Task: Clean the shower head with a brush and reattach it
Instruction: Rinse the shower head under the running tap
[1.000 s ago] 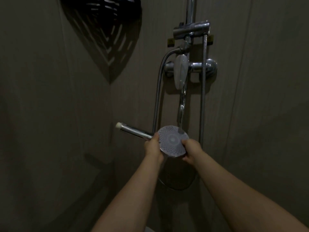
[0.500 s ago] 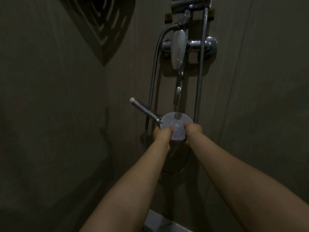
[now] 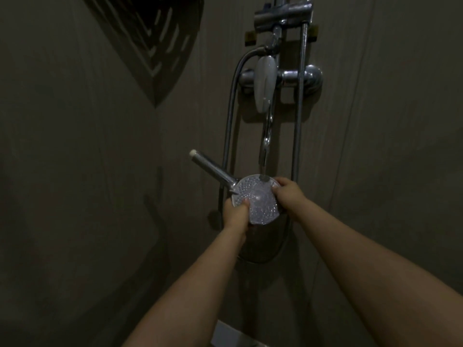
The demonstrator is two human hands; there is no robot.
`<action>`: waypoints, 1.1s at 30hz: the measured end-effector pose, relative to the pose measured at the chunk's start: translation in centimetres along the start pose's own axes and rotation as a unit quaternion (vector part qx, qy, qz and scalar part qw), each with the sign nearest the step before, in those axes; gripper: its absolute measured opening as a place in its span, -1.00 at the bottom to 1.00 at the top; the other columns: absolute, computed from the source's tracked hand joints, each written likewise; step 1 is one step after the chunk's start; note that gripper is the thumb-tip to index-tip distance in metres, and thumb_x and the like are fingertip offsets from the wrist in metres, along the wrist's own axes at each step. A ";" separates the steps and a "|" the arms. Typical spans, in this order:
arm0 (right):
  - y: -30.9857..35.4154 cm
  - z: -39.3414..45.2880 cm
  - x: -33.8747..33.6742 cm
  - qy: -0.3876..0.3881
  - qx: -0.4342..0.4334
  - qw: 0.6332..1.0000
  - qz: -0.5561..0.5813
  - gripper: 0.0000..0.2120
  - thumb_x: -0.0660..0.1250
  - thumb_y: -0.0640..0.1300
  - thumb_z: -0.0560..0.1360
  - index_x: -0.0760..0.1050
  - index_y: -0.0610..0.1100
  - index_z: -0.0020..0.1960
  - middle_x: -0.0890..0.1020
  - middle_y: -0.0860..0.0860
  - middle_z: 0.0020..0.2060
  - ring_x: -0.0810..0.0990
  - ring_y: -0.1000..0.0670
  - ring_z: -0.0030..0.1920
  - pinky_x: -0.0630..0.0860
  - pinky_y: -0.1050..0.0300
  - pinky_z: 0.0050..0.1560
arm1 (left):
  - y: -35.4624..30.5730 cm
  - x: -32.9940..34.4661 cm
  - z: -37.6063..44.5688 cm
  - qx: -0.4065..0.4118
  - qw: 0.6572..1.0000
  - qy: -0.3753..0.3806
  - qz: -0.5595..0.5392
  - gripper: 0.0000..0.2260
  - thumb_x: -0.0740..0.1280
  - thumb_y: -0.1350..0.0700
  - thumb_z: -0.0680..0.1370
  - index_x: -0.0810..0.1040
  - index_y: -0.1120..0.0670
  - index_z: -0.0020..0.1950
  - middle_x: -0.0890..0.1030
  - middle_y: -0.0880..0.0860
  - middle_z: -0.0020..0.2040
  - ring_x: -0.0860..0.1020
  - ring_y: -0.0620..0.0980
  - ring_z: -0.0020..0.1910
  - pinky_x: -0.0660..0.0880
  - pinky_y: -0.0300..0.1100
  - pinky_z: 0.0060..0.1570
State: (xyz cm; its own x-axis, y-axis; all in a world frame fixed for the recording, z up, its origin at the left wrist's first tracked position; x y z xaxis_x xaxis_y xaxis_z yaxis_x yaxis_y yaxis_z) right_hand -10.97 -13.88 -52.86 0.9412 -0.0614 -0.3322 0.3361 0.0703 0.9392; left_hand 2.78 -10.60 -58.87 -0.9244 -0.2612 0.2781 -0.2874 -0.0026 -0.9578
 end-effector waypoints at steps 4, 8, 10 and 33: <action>0.1 -0.3 0.4 0.028 -0.012 0.999 -0.041 -0.51 0.34 -0.39 0.43 0.36 -0.20 0.33 0.51 -0.18 0.23 0.51 -0.21 0.23 0.48 -0.16 0.23 | 0.7 0.1 0.0 -0.020 0.999 0.023 -0.035 -0.71 0.22 0.23 0.56 0.42 0.09 0.28 0.58 0.13 0.14 0.58 0.10 0.05 0.56 -0.01 0.02; 0.5 -0.3 0.1 0.037 -0.030 0.998 -0.045 -0.55 0.26 -0.38 0.47 0.36 -0.18 0.35 0.47 -0.18 0.28 0.47 -0.19 0.27 0.46 -0.06 0.23 | 1.0 -0.8 0.7 -0.035 0.998 0.020 -0.056 -0.70 0.25 0.23 0.54 0.43 0.16 0.28 0.59 0.17 0.13 0.59 0.07 -0.05 0.56 -0.07 -0.12; 1.0 -0.3 -0.3 0.031 -0.048 0.994 -0.095 -0.55 0.27 -0.37 0.47 0.37 -0.19 0.35 0.48 -0.18 0.27 0.46 -0.18 0.28 0.43 0.00 0.22 | 1.5 -1.7 1.0 -0.061 0.993 0.005 -0.105 -0.70 0.29 0.22 0.52 0.46 0.21 0.25 0.60 0.19 0.11 0.60 0.10 -0.03 0.56 -0.08 -0.12; 7.2 -2.4 0.6 -0.035 -0.215 0.960 -0.176 -0.76 0.45 -0.19 0.38 0.56 -0.12 0.04 0.59 0.04 -0.11 0.58 0.01 0.01 0.44 0.19 -0.02 | -0.7 -3.4 2.0 0.065 0.913 0.015 0.402 -0.68 0.38 0.22 0.46 0.51 0.27 0.19 0.58 0.20 0.18 0.53 0.10 0.18 0.42 -0.18 0.09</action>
State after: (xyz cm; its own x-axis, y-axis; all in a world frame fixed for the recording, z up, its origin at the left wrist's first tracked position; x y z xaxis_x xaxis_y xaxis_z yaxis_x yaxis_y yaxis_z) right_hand -7.89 -11.05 -46.55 0.7671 -0.2219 -0.6019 0.6300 0.4372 0.6418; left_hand 6.61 -11.60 -59.24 -0.8299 -0.2029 -0.5196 0.5185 0.0630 -0.8527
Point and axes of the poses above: each hand's wrist, its own z-axis towards the middle knuckle, its own x-axis out of the palm, y = z × x, the point moved 9 cm from there along z, towards the middle knuckle
